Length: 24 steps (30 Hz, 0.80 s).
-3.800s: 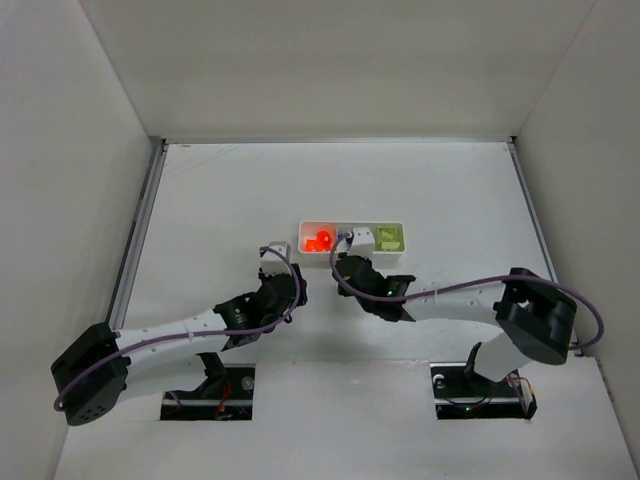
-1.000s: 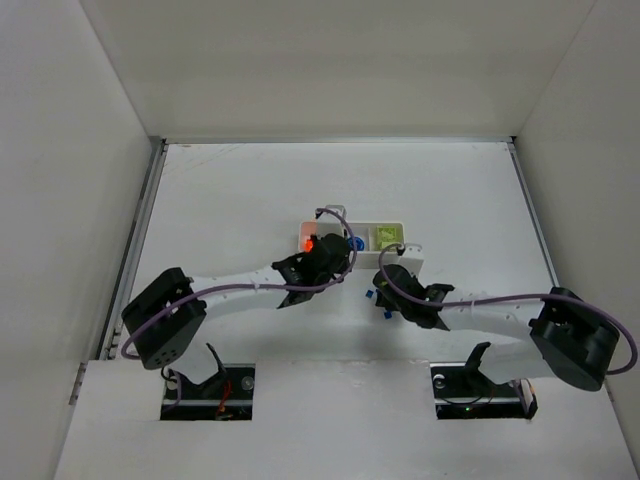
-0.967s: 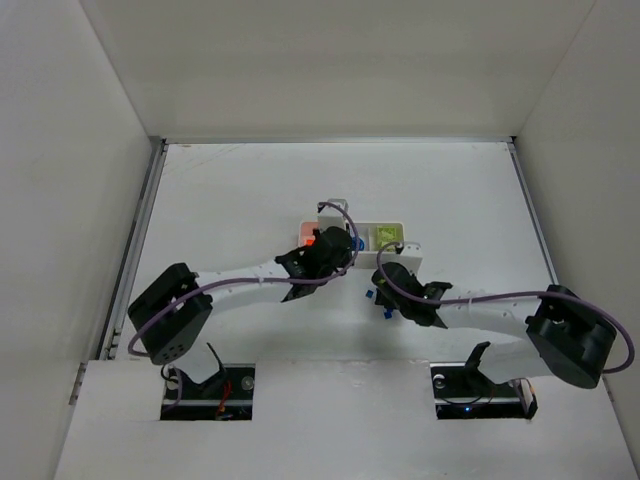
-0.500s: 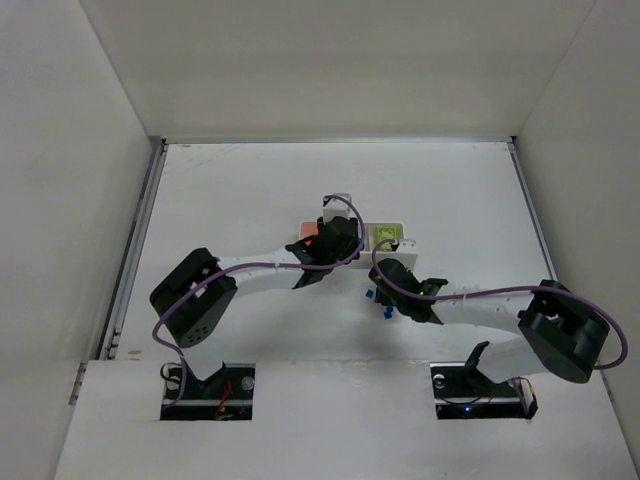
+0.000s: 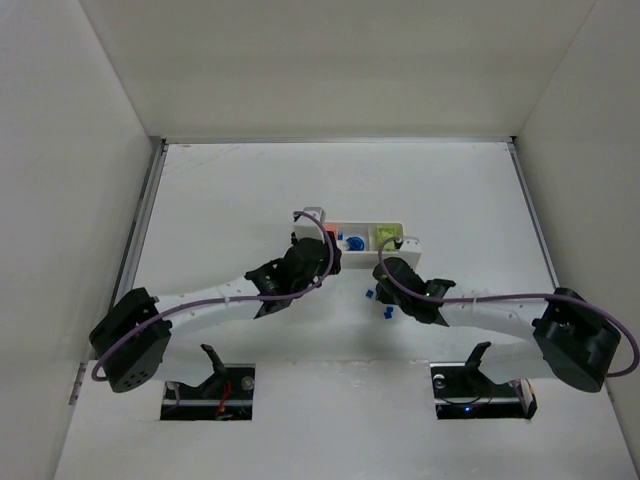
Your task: Sort the legos into containers by color
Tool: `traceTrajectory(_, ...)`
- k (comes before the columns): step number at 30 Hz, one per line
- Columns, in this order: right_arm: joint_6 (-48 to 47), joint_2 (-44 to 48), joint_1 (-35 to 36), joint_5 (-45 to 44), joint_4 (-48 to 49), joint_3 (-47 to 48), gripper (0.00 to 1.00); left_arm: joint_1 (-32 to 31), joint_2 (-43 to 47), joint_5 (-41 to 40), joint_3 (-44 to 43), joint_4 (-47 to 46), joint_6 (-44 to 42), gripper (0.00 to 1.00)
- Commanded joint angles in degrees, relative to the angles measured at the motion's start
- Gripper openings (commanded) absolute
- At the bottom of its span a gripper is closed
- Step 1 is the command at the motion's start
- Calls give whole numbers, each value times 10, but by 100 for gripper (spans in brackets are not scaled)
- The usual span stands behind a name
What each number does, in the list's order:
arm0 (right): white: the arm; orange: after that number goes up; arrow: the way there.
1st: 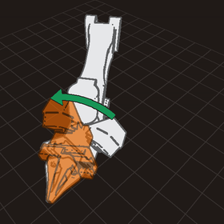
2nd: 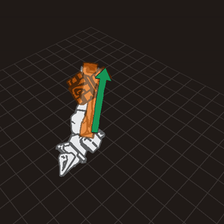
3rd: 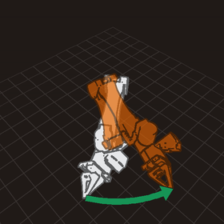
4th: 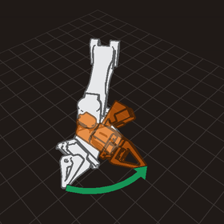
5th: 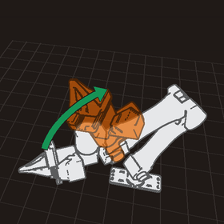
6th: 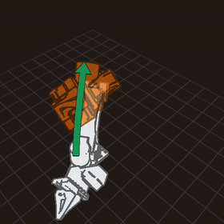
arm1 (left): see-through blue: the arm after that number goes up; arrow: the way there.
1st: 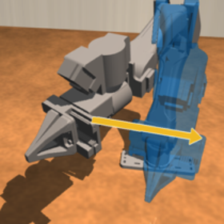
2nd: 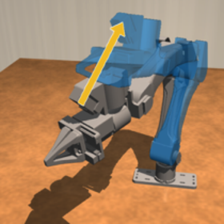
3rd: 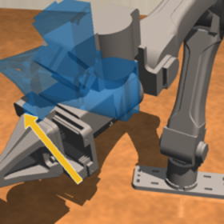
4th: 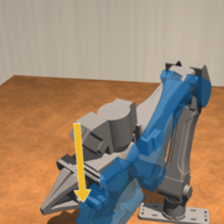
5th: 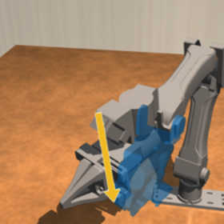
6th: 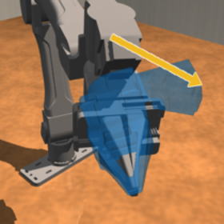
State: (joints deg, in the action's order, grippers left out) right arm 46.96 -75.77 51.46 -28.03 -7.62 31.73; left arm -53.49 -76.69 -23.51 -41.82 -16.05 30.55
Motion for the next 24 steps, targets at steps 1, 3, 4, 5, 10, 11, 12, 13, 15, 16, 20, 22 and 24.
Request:
traceTrajectory(1, 11, 40, 6, -2, -5, -3, 23, -22, 33, -26, 39, 0, 6, 42)
traceTrajectory(3, 11, 58, 7, 0, -13, -3, 23, -33, 42, -33, 53, 8, 10, 42)
traceTrajectory(4, 10, 66, 8, 0, -16, -2, 23, -40, 44, -36, 60, 11, 13, 42)
traceTrajectory(5, 8, 74, 10, 1, -18, 1, 23, -47, 46, -37, 66, 12, 15, 42)
traceTrajectory(10, -33, 87, 1, 17, -14, 50, 23, -89, 51, -72, 98, 10, 36, 42)
traceTrajectory(11, -43, 83, -5, 18, -13, 68, 22, -96, 53, -80, 105, 9, 41, 41)
traceTrajectory(12, -56, 75, -11, 20, -13, 87, 22, -104, 55, -87, 111, 8, 47, 41)
traceTrajectory(13, -69, 64, -16, 23, -11, 106, 22, -113, 57, -93, 116, 6, 55, 41)
traceTrajectory(15, -92, 37, -32, 32, 1, 142, 22, -131, 52, -99, 119, 4, 66, 41)
traceTrajectory(16, -100, 20, -40, 39, 5, 160, 22, -140, 45, -102, 119, 1, 69, 41)
traceTrajectory(20, -124, -61, -67, 55, 24, 223, 23, -178, 9, -113, 112, -18, 79, 41)
traceTrajectory(22, -134, -98, -77, 51, 35, 244, 23, -194, -11, -121, 106, -31, 82, 41)
traceTrajectory(24, -141, -127, -85, 54, 44, 260, 25, -205, -35, -125, 97, -41, 81, 42)
